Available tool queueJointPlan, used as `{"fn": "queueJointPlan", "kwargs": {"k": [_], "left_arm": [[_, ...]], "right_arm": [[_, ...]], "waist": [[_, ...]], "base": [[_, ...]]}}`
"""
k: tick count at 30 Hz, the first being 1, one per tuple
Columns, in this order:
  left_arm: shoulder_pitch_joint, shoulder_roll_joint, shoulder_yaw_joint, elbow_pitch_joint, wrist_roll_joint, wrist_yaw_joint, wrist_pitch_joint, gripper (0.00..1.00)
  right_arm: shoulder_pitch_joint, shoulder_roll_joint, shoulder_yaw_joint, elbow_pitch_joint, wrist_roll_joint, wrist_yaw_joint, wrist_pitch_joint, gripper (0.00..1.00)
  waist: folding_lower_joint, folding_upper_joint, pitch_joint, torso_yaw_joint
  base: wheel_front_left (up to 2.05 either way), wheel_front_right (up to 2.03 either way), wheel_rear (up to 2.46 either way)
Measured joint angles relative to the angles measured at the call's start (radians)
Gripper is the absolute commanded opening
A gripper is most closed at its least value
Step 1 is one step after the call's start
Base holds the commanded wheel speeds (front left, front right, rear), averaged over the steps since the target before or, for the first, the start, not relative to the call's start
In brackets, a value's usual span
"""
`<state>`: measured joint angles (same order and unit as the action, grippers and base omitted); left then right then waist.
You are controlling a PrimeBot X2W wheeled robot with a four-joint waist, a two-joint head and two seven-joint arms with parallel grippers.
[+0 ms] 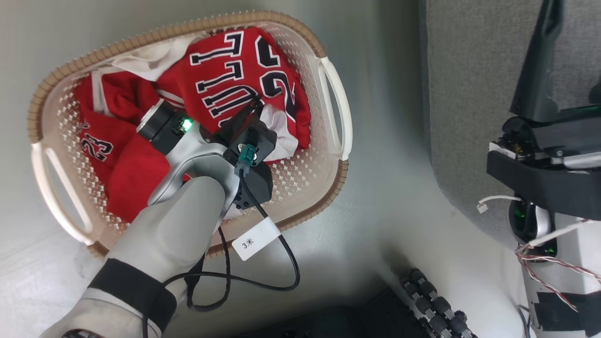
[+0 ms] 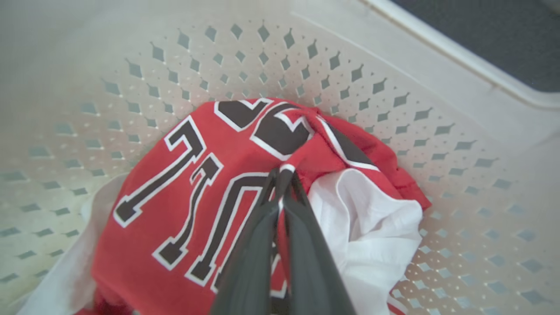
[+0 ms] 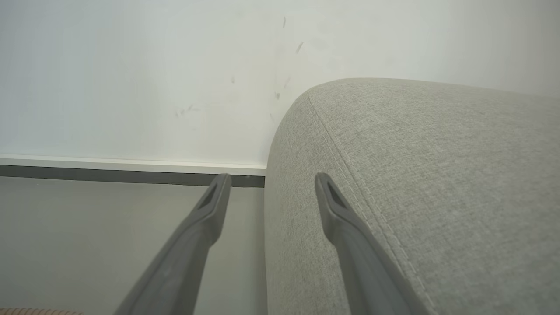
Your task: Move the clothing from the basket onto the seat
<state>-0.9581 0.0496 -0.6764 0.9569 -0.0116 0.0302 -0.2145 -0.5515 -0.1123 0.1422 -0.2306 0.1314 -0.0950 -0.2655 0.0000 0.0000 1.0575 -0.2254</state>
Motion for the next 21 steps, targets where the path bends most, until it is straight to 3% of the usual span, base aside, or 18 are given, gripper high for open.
{"fn": "queueJointPlan", "kwargs": {"k": [21], "left_arm": [[0.075,-0.001,-0.041,-0.21,-0.232,-0.013,-0.035,0.0]], "right_arm": [[0.04,-0.021,-0.044,0.219,0.002,0.041,0.001,1.0]], "waist": [[0.0,0.0,-0.235,0.084]], "base": [[0.0,0.0,0.0]]}}
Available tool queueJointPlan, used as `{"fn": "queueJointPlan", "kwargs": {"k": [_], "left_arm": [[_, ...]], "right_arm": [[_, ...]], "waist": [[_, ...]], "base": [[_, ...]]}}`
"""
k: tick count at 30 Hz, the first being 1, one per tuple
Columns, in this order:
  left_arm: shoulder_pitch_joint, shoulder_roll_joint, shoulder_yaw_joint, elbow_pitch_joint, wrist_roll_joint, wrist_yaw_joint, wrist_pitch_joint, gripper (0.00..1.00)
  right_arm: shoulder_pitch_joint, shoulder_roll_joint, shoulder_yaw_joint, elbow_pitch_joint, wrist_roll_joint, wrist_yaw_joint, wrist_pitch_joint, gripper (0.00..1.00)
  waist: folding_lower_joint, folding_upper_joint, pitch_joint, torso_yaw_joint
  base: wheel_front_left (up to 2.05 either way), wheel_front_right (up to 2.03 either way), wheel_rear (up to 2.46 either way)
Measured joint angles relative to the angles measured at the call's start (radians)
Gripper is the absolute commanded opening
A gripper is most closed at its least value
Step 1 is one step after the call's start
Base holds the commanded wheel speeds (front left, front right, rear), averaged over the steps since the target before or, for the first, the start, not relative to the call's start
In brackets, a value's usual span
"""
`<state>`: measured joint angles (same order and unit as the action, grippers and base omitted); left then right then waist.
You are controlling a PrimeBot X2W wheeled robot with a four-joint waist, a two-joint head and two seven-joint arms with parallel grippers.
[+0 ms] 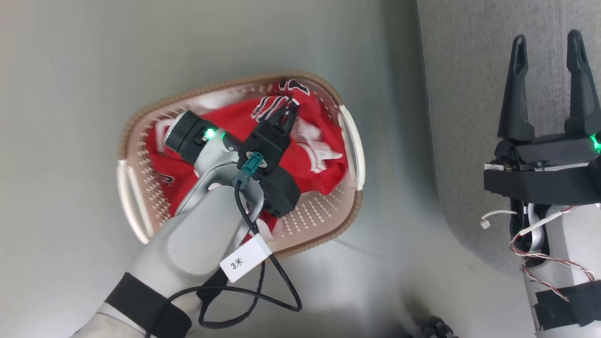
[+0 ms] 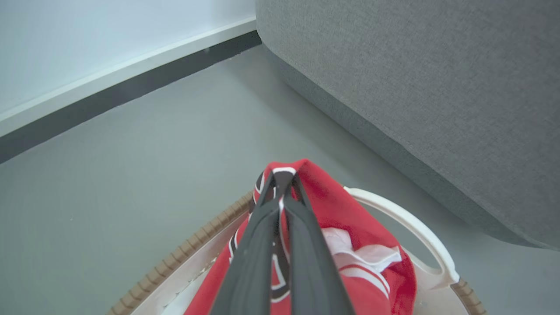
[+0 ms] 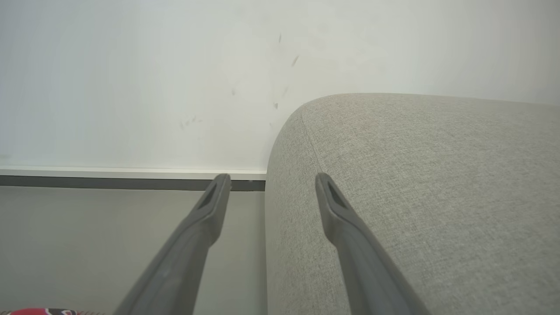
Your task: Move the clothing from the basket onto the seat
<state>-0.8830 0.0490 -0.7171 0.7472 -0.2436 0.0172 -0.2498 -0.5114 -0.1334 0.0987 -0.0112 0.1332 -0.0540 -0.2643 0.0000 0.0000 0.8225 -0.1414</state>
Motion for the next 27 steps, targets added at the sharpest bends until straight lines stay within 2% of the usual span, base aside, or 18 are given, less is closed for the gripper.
{"fn": "queueJointPlan", "kwargs": {"k": [15,27], "left_arm": [[0.005,-0.003,0.014,-0.084,-0.07,-0.018,0.0,0.0],[0.032,-0.008,0.045,-0.072,-0.084,-0.037,0.0,0.0]], "right_arm": [[0.032,-0.008,-0.027,0.115,0.017,0.025,0.0,1.0],[0.081,0.004,-0.032,0.194,0.022,0.045,0.0,1.0]], "waist": [[-0.0001,0.0,-0.204,0.082],[-0.0002,-0.0001,-0.403,0.12]], "base": [[0.0,0.0,0.0],[0.0,0.0,0.0]]}}
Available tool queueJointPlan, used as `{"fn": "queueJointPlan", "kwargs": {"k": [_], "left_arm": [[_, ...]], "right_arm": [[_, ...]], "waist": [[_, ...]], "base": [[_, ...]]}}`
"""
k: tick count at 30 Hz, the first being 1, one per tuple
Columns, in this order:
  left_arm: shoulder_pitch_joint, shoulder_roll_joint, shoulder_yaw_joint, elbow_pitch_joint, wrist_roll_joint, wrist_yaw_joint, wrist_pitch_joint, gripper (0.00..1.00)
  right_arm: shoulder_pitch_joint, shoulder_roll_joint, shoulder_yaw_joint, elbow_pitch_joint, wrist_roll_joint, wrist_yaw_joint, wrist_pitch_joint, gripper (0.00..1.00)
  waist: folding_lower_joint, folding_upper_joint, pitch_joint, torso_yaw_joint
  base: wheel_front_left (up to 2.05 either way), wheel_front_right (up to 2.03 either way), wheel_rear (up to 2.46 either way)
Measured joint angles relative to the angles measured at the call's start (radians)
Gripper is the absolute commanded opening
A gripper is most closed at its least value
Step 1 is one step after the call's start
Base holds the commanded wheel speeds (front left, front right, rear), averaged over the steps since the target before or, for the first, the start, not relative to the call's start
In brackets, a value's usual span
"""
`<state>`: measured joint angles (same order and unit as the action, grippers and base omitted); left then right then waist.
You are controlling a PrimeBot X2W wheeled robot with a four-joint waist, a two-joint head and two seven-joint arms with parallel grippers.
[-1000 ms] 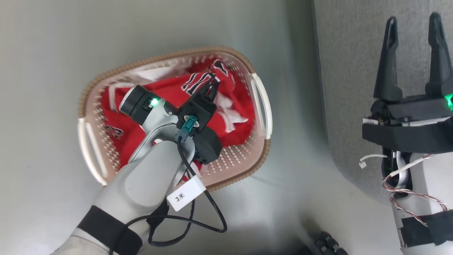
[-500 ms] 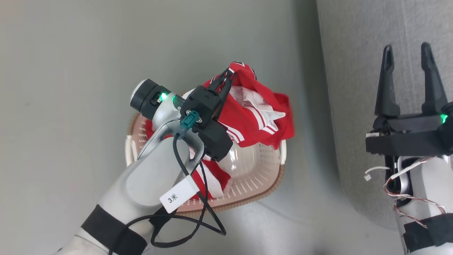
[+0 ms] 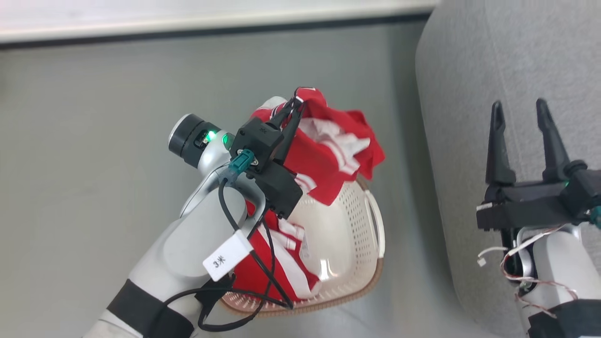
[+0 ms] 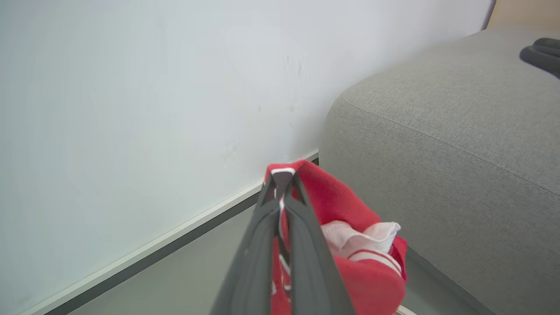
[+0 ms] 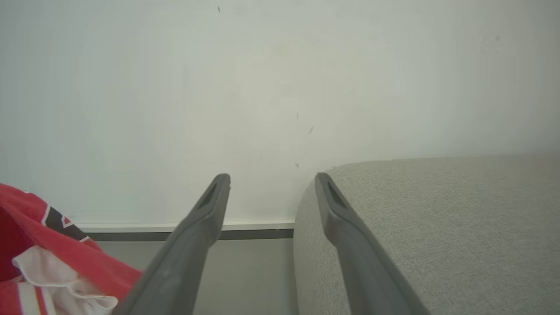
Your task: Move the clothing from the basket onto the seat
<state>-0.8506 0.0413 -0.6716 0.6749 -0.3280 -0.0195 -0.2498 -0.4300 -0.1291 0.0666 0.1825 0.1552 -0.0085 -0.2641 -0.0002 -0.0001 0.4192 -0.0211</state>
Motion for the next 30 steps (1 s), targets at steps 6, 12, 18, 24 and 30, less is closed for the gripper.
{"fn": "queueJointPlan", "kwargs": {"k": [6,12,18,24,30], "left_arm": [[0.006,-0.002,0.003,0.022,-0.022,-0.018,0.0,0.0],[0.017,-0.003,0.002,0.038,-0.024,-0.034,0.0,0.0],[0.019,-0.003,0.012,0.058,-0.033,-0.035,0.0,0.0],[0.035,-0.004,0.009,0.078,-0.048,-0.043,0.0,0.0],[0.073,-0.003,-0.034,0.069,-0.066,-0.04,0.0,0.0]], "right_arm": [[0.043,0.011,0.01,0.034,0.0,0.009,0.0,1.0],[0.094,0.016,0.025,0.066,0.0,0.018,0.0,1.0],[0.138,0.031,0.061,0.1,-0.001,0.039,0.003,1.0],[0.165,0.043,0.112,0.136,-0.002,0.067,0.007,1.0],[0.191,0.058,0.199,0.15,-0.007,0.094,0.007,1.0]], "waist": [[0.0,0.0,-0.092,0.013],[0.0,-0.0001,-0.182,0.026],[0.0,0.0,-0.271,0.039],[0.0,0.0,-0.362,0.047],[0.0,0.0,-0.449,0.05]], "base": [[0.0,0.0,0.0],[0.0,0.0,0.0],[0.0,0.0,0.0],[0.0,0.0,0.0],[0.0,0.0,0.0]]}}
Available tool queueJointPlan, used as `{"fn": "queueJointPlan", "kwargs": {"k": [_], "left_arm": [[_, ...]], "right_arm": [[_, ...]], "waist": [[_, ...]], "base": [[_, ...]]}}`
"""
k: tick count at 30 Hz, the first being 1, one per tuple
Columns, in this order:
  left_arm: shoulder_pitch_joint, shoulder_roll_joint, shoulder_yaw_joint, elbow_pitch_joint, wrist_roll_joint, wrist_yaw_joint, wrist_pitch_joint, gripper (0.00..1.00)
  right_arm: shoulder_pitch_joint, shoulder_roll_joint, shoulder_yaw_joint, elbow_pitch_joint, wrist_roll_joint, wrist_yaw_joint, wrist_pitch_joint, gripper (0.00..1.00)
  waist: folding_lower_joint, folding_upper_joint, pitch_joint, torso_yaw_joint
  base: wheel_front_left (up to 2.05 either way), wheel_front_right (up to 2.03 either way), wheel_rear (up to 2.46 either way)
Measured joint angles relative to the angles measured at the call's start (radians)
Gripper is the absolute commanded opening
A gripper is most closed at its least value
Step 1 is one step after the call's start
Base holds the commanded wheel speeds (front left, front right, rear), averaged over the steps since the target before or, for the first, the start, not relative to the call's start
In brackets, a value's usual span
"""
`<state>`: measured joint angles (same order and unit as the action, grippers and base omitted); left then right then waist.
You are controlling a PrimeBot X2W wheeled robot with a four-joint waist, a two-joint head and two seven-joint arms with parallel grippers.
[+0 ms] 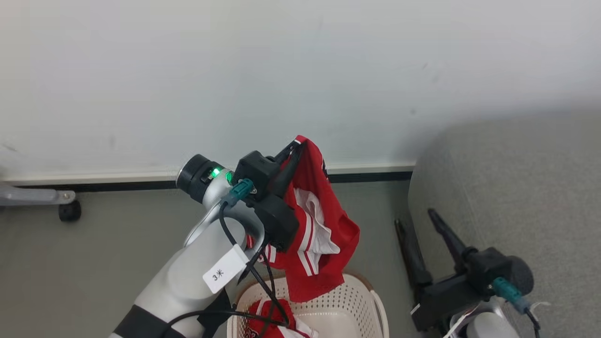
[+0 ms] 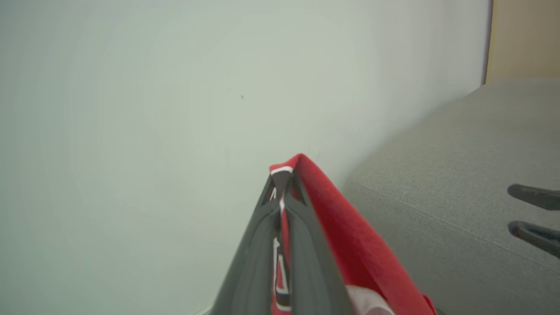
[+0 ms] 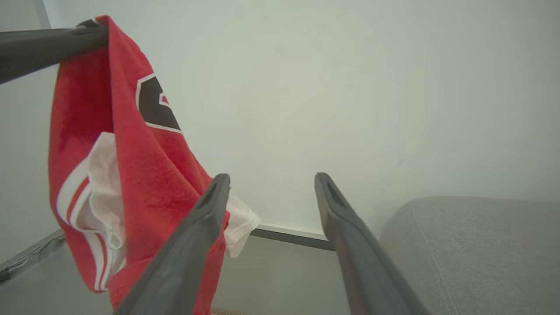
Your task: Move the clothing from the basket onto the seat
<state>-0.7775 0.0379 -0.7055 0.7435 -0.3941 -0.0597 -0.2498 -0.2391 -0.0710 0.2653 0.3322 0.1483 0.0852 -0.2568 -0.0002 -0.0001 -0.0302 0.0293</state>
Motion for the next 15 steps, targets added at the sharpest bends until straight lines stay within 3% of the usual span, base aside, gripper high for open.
{"fn": "queueJointPlan", "kwargs": {"k": [8,15], "left_arm": [[0.004,0.0,-0.047,-0.019,-0.039,0.026,0.0,0.0],[0.003,-0.001,-0.102,-0.04,-0.065,0.042,0.0,0.0]], "right_arm": [[0.001,0.01,0.154,0.027,0.0,0.03,0.0,1.0],[-0.02,0.013,0.25,0.066,0.011,0.035,0.0,1.0]], "waist": [[0.0001,0.0,-0.078,0.005],[0.0003,0.0001,-0.089,0.018]], "base": [[0.0,0.0,0.0],[0.0,0.0,0.0]]}}
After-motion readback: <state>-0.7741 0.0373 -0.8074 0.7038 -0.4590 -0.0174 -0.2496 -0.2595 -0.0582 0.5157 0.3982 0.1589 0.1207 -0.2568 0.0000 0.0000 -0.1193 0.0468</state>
